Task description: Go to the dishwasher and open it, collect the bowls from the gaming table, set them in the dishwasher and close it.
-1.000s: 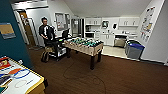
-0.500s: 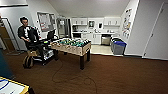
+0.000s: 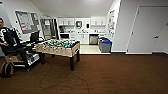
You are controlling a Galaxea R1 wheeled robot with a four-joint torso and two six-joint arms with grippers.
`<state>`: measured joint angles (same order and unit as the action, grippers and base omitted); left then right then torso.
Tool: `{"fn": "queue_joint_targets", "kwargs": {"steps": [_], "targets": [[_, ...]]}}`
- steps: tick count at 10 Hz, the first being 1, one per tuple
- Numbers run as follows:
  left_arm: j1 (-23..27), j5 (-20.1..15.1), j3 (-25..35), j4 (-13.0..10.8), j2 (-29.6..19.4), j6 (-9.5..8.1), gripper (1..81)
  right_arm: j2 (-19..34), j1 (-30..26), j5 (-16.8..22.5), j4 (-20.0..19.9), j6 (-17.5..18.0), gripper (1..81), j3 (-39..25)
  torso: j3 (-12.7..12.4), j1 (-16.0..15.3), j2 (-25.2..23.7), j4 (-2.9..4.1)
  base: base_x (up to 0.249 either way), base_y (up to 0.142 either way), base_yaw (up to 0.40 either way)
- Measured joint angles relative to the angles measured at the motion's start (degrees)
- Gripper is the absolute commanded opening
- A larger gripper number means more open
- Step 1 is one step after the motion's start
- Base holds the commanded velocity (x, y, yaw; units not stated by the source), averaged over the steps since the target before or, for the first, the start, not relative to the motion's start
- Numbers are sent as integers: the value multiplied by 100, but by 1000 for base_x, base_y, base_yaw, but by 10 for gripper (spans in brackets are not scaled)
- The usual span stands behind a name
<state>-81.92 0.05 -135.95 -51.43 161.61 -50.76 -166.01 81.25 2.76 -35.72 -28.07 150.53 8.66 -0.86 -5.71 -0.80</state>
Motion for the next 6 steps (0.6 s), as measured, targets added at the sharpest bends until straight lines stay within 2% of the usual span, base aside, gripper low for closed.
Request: {"fn": "queue_joint_targets", "kwargs": {"steps": [1,6], "targets": [[4,5,0,0,0,0,10,0,11,0,0,2,10,2,0,2,0,0,145,-178,0],[-29,111,0,-7,-22,0,10,-11,-13,-6,0,0,10,13,0,2,0,0,0,0,0]]}}
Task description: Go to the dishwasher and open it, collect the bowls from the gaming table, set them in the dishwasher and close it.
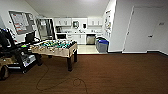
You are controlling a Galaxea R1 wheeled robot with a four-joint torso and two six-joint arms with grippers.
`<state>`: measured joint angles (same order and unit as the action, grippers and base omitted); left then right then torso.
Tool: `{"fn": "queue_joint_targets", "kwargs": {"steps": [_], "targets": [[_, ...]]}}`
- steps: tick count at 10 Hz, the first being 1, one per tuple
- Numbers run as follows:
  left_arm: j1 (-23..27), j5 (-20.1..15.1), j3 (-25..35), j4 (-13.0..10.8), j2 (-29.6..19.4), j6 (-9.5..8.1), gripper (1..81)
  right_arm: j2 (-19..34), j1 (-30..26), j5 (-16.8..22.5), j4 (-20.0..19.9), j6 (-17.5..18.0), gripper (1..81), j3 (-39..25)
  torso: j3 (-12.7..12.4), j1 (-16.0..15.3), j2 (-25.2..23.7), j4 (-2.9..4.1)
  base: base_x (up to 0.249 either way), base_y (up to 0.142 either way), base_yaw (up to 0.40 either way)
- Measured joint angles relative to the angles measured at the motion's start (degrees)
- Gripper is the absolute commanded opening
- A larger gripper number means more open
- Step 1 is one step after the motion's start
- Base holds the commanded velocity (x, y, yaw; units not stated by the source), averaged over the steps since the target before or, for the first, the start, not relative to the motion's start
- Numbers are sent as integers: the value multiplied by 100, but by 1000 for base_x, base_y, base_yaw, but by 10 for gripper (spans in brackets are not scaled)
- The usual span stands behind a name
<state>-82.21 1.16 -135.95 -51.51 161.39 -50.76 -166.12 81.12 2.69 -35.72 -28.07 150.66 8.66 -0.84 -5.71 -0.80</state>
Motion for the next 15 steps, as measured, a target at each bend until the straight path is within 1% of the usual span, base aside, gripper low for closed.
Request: {"fn": "queue_joint_targets", "kwargs": {"steps": [12,15], "targets": [[13,18,0,-4,5,0,10,0,2,11,2,0,10,11,0,0,0,0,0,0,0],[-48,-6,-13,-11,0,5,10,5,59,6,2,0,10,30,-2,11,-5,0,88,0,0]]}}
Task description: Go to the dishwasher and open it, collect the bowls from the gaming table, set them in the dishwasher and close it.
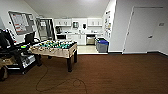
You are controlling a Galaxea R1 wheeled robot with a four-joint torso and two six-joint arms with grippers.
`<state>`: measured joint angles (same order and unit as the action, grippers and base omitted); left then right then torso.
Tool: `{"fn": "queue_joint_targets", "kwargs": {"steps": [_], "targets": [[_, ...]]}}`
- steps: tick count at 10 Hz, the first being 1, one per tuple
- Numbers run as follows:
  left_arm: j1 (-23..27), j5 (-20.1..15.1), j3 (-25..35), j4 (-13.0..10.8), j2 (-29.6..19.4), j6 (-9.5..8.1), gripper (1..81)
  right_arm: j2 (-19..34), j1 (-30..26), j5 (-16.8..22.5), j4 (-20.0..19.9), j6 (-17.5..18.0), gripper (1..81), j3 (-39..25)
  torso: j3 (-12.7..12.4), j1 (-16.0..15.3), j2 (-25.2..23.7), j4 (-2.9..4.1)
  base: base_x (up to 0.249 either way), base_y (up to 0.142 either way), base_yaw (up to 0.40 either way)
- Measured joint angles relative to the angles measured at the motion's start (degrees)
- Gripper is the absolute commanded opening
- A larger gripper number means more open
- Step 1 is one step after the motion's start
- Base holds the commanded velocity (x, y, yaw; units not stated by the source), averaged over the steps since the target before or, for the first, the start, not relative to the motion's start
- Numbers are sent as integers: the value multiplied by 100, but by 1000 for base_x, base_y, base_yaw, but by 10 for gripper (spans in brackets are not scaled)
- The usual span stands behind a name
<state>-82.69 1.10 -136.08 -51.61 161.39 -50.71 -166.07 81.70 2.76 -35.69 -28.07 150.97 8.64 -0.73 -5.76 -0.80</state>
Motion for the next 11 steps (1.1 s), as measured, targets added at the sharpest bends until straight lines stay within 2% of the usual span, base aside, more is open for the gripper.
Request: {"fn": "queue_joint_targets", "kwargs": {"steps": [7,11], "targets": [[30,24,0,-1,5,2,10,-6,-28,7,6,0,10,7,0,-5,0,0,110,0,0],[28,22,-7,-4,2,17,10,13,-48,-22,12,-1,10,16,2,-5,2,0,130,-71,0]]}}
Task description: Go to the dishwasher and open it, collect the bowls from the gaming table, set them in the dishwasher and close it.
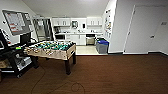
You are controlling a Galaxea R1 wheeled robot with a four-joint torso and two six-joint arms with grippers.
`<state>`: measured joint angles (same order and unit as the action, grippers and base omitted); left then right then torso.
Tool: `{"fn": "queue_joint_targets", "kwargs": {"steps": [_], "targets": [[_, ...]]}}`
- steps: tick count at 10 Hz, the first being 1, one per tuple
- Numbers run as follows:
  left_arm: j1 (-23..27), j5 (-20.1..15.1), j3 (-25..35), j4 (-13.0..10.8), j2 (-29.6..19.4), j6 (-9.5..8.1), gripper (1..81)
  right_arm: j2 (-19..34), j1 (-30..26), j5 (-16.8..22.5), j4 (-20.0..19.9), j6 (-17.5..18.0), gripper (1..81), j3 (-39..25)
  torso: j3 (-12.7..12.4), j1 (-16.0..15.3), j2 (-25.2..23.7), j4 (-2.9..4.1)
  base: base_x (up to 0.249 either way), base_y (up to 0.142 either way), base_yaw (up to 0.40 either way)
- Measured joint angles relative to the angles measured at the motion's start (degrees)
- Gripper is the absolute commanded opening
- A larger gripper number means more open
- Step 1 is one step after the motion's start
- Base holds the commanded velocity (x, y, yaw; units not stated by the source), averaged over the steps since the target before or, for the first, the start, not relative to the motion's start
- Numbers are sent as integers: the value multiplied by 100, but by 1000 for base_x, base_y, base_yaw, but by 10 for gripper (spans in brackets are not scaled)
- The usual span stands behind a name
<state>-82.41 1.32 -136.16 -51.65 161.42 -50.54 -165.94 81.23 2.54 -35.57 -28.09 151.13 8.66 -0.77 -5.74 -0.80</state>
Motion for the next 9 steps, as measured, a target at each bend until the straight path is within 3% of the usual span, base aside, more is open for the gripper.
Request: {"fn": "queue_joint_targets", "kwargs": {"steps": [2,9], "targets": [[0,13,0,0,2,-1,10,-30,37,21,5,4,10,0,-2,2,-2,0,132,-73,0],[2,20,0,0,0,-1,10,-30,17,18,5,1,10,2,-2,0,0,0,105,0,0]]}}
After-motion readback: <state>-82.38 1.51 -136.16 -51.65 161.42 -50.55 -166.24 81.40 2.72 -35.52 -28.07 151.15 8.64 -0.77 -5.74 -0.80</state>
